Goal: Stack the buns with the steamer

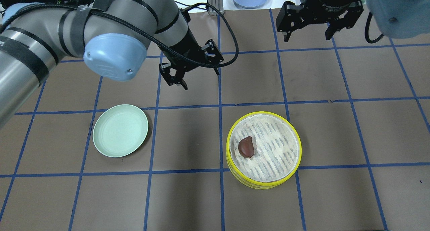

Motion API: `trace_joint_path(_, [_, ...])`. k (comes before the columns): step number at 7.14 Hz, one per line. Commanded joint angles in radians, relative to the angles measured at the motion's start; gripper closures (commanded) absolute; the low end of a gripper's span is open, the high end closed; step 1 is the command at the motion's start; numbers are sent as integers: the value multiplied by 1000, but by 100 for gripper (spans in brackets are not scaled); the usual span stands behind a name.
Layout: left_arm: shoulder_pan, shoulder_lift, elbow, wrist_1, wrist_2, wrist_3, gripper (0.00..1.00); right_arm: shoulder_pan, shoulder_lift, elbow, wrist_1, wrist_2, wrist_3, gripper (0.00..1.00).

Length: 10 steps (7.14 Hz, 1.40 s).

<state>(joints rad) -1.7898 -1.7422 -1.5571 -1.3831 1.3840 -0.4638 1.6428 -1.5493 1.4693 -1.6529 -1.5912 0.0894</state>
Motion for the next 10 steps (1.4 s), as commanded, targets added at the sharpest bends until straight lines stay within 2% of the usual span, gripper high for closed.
trace_joint_path(1, [94,39,9,-14,144,185,0,0,0,2,-1,2,-2,0])
trace_joint_path(2, [160,58,9,-23,145,332,0,0,-2,2,-1,2,-5,0])
trace_joint_path(4, [265,101,8,-56,216,530,0,0,1,2,-10,2,-7,0])
trace_joint_path(7, [296,159,8,-155,240,542,0,-1,0,3,-8,0,-8,0])
trace_joint_path(10, [294,162,-4,-155,234,542,0,0,0,3,-11,2,-7,0])
